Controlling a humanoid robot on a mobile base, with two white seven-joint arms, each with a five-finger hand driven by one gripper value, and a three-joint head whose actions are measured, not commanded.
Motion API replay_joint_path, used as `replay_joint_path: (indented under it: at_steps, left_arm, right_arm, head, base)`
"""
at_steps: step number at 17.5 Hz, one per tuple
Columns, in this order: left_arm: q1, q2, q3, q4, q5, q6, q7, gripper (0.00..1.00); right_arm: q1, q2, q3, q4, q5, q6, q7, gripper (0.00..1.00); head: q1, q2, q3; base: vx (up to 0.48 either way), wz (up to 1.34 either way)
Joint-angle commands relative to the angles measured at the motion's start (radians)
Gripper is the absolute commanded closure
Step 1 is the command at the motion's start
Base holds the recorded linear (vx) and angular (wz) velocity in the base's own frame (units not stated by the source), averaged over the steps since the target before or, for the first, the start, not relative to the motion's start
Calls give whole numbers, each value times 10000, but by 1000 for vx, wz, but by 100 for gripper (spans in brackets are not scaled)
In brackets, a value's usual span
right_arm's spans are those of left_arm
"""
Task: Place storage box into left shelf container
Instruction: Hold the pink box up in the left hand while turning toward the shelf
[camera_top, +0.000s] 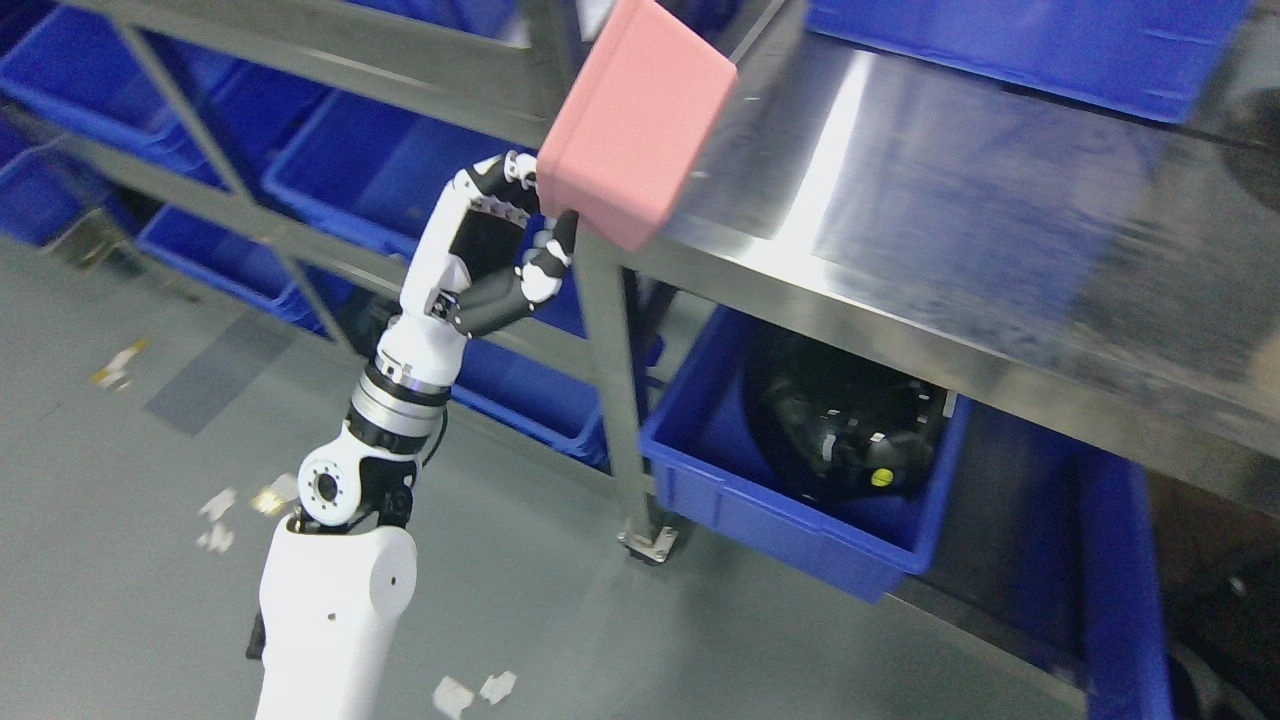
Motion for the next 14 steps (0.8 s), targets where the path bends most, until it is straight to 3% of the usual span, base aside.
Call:
replay_joint_path:
  at_steps: [1,5,8,14]
  left_arm:
    - [1534,140,-1144,-1650,36,-678,485,98]
    - [2176,140,270,-1634,67,-725,655,97]
    - [2929,140,302,-1634,159,-955,978,97]
    - [3007,140,394,-1634,864,-833,1085,98]
  right_arm:
    - [91,-175,-46,-175,15,-3,6,0]
    - [91,-175,-46,-175,15,-3,6,0]
    - [91,-175,-46,-175,15,-3,6,0]
    - [91,-175,-46,-175,15,-3,6,0]
  head:
    - [0,0,0]
    - [0,0,0]
    - [0,3,0]
    - [0,5,0]
  base:
    - [-6,1216]
    - [66,1447]
    - [174,1297]
    - [272,910]
